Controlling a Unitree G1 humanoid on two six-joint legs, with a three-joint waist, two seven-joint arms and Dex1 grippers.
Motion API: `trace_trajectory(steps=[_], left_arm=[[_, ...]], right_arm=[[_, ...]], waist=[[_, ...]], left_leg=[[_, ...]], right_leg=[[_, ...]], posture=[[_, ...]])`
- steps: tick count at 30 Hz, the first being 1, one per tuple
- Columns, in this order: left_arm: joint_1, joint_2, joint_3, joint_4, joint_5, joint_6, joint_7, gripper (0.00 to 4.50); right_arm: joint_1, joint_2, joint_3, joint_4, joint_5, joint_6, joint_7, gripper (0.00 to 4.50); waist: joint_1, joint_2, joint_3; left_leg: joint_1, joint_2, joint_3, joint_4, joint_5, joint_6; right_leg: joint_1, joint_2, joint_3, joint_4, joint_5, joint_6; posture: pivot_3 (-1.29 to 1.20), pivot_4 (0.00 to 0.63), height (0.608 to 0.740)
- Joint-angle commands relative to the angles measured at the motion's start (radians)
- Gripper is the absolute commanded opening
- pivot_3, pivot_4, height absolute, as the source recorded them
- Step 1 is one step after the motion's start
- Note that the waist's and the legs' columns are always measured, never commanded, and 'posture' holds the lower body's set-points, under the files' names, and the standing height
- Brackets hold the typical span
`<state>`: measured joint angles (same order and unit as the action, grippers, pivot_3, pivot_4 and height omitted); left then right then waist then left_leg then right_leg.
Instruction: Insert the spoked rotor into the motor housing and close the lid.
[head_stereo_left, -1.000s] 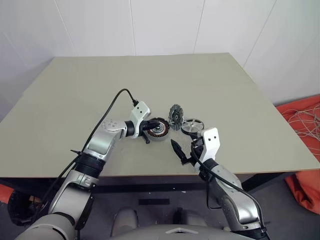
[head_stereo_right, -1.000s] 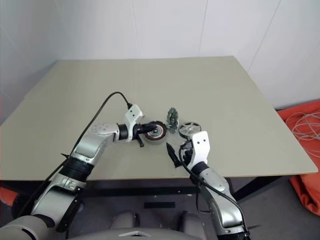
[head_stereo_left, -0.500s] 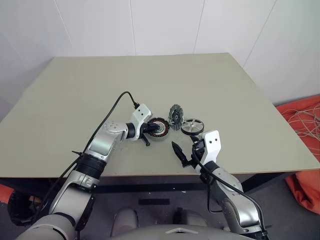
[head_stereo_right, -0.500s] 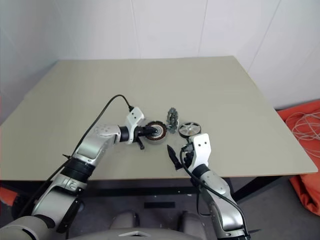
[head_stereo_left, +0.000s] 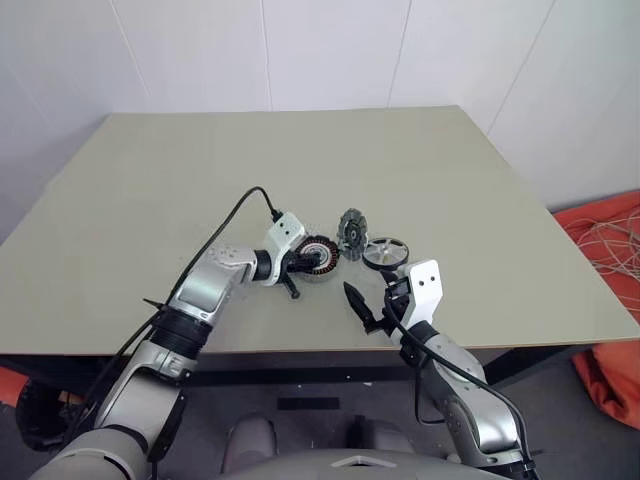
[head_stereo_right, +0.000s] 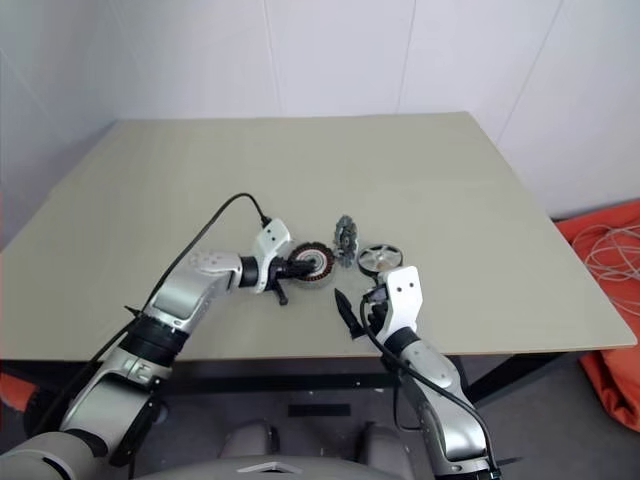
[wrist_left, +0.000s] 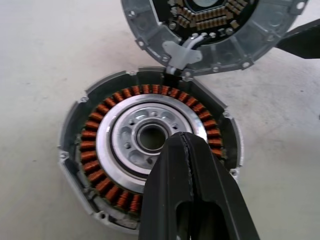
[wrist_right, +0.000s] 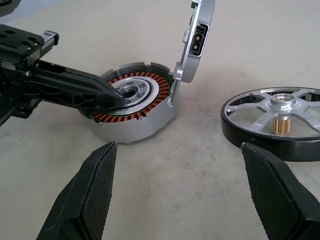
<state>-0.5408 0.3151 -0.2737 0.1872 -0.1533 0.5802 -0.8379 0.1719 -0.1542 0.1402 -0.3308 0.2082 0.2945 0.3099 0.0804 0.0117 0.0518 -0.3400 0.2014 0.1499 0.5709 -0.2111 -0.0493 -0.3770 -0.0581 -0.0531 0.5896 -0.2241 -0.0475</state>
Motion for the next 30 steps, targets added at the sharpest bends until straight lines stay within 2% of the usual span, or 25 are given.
trace_trajectory(steps=[1,9,15,21,25,30], left_arm=[[-0.024,-0.006,0.033,-0.042,-0.017,-0.019,0.011,0.01],[-0.064,-0.073,0.171,-0.043,-0.065,-0.143,0.115,0.01],[0.002,-0.075,0.224,-0.123,-0.089,-0.149,0.167,0.01],[0.187,-0.057,0.261,-0.319,-0.145,-0.110,0.192,0.01],[0.369,-0.046,0.294,-0.490,-0.222,-0.052,0.210,0.01],[0.494,-0.064,0.329,-0.582,-0.240,-0.096,0.271,0.01]], right_arm=[[-0.003,0.006,-0.003,-0.032,0.008,-0.019,0.002,4.50],[-0.017,0.016,0.011,-0.053,0.001,0.007,-0.015,4.50],[-0.036,0.013,0.010,-0.061,0.003,0.032,-0.020,4.50],[-0.015,-0.014,-0.013,-0.097,0.017,0.073,-0.019,4.50],[0.028,-0.040,-0.047,-0.138,0.048,0.106,-0.004,4.50],[0.055,-0.043,-0.127,-0.180,0.141,0.180,-0.008,4.50]], waist=[[0.000,0.000,0.000],[-0.001,0.000,0.000],[-0.001,0.000,0.000],[-0.003,0.000,0.000],[-0.005,0.000,0.000],[-0.004,0.000,0.000]], left_leg=[[0.000,0.000,0.000,0.000,0.000,0.000],[-0.001,0.000,0.000,0.001,0.000,0.000],[-0.001,0.000,0.000,0.001,0.000,0.000],[-0.002,0.000,0.000,0.001,0.000,0.000],[-0.001,0.000,0.000,0.001,0.000,0.000],[-0.001,0.000,0.000,0.001,-0.002,0.004]], right_leg=[[0.000,0.000,0.000,0.000,0.000,0.000],[0.000,0.000,-0.001,0.000,0.000,0.000],[0.000,0.000,-0.001,0.000,0.000,0.000],[-0.001,0.000,-0.001,0.000,0.000,0.000],[-0.001,0.000,-0.001,0.000,0.000,0.000],[0.000,0.000,-0.001,0.000,-0.004,0.008]], posture=[[0.00,0.000,0.740],[0.00,0.000,0.740],[0.00,0.000,0.740],[0.00,0.000,0.740],[0.00,0.000,0.740],[0.00,0.000,0.740]])
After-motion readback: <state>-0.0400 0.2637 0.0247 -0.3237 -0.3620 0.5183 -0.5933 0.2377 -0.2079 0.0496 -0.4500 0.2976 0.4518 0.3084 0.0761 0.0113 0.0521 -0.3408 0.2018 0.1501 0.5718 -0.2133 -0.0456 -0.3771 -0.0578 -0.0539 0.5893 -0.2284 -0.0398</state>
